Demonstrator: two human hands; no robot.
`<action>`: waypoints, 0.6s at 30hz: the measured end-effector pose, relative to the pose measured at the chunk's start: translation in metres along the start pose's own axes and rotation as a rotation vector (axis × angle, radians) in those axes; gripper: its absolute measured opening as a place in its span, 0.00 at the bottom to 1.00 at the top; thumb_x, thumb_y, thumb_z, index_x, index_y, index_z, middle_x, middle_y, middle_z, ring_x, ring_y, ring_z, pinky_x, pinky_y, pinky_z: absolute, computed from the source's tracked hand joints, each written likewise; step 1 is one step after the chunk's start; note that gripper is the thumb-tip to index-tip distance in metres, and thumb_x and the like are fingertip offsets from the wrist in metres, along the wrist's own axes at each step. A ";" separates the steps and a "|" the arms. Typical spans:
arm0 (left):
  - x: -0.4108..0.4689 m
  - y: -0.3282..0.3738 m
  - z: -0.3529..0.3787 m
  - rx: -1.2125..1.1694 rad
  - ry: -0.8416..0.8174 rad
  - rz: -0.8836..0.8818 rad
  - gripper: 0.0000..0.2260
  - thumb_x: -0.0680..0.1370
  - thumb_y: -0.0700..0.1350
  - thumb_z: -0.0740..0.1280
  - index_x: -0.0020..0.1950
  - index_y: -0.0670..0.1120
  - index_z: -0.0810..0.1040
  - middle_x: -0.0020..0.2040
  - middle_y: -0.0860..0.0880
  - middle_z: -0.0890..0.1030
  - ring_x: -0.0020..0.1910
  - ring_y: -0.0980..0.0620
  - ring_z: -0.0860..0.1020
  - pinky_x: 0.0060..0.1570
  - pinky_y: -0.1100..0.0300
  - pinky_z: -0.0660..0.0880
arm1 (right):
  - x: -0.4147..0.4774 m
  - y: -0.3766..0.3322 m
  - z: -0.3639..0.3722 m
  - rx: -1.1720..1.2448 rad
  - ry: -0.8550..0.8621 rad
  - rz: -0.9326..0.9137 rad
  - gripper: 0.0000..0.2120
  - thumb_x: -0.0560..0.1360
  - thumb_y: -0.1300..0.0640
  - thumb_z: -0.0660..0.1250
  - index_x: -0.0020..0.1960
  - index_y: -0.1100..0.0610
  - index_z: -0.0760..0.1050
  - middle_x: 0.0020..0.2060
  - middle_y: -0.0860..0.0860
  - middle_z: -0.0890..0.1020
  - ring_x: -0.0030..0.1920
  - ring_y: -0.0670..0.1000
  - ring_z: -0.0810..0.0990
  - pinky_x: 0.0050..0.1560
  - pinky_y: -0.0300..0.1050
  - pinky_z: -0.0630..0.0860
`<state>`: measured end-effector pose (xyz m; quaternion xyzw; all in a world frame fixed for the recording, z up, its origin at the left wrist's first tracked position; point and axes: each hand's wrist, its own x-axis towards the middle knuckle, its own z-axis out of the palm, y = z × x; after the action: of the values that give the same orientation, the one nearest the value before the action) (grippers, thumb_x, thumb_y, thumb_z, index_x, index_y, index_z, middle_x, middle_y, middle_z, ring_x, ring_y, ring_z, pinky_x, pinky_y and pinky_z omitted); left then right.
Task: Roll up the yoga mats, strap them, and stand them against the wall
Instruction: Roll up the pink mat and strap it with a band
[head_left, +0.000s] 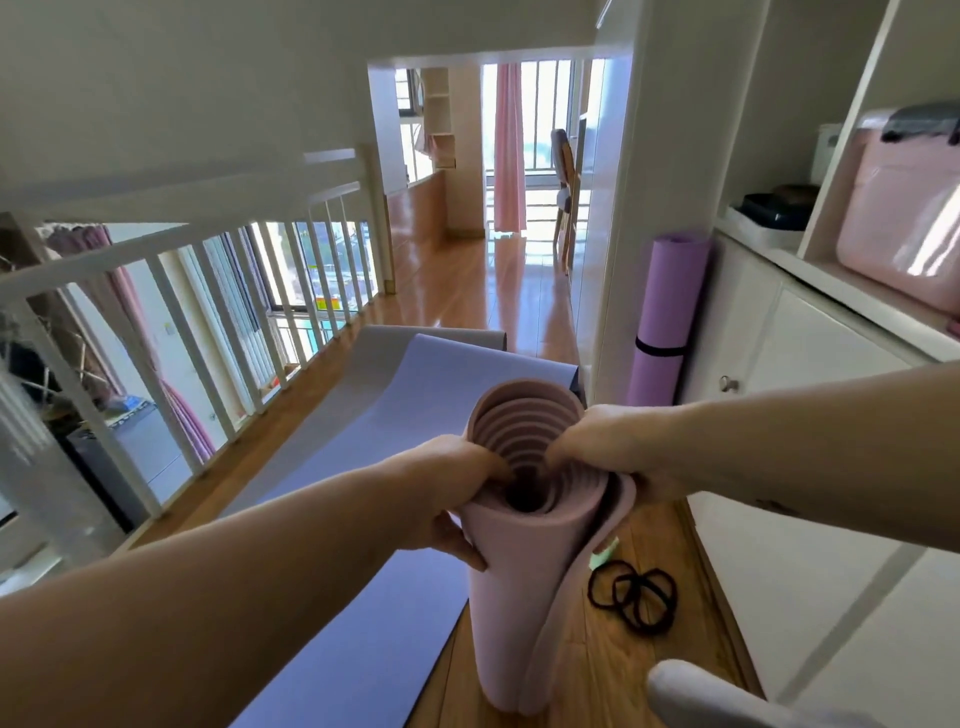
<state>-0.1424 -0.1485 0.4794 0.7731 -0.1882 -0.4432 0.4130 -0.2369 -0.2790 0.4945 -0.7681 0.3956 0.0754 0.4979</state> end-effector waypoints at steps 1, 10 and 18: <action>0.003 0.000 -0.001 -0.007 0.000 -0.003 0.06 0.77 0.40 0.67 0.52 0.42 0.77 0.48 0.39 0.82 0.48 0.39 0.82 0.44 0.41 0.81 | 0.003 0.000 -0.001 0.007 0.002 0.006 0.07 0.74 0.62 0.68 0.51 0.62 0.76 0.43 0.60 0.84 0.41 0.58 0.84 0.49 0.57 0.82; 0.036 0.001 -0.011 -0.084 -0.084 -0.045 0.12 0.75 0.44 0.70 0.57 0.42 0.78 0.53 0.38 0.81 0.51 0.39 0.81 0.45 0.39 0.80 | 0.026 0.008 -0.005 0.172 -0.080 0.035 0.13 0.74 0.59 0.69 0.57 0.61 0.74 0.39 0.58 0.82 0.36 0.57 0.81 0.42 0.55 0.82; 0.069 0.008 -0.020 -0.136 -0.237 -0.087 0.18 0.73 0.45 0.72 0.62 0.43 0.76 0.59 0.38 0.78 0.57 0.37 0.78 0.50 0.37 0.78 | 0.052 0.023 -0.017 0.313 -0.150 0.098 0.18 0.73 0.53 0.70 0.59 0.60 0.75 0.38 0.58 0.82 0.39 0.58 0.82 0.47 0.62 0.80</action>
<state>-0.0879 -0.1891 0.4541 0.6929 -0.1714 -0.5605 0.4199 -0.2221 -0.3246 0.4605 -0.6533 0.4012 0.0940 0.6352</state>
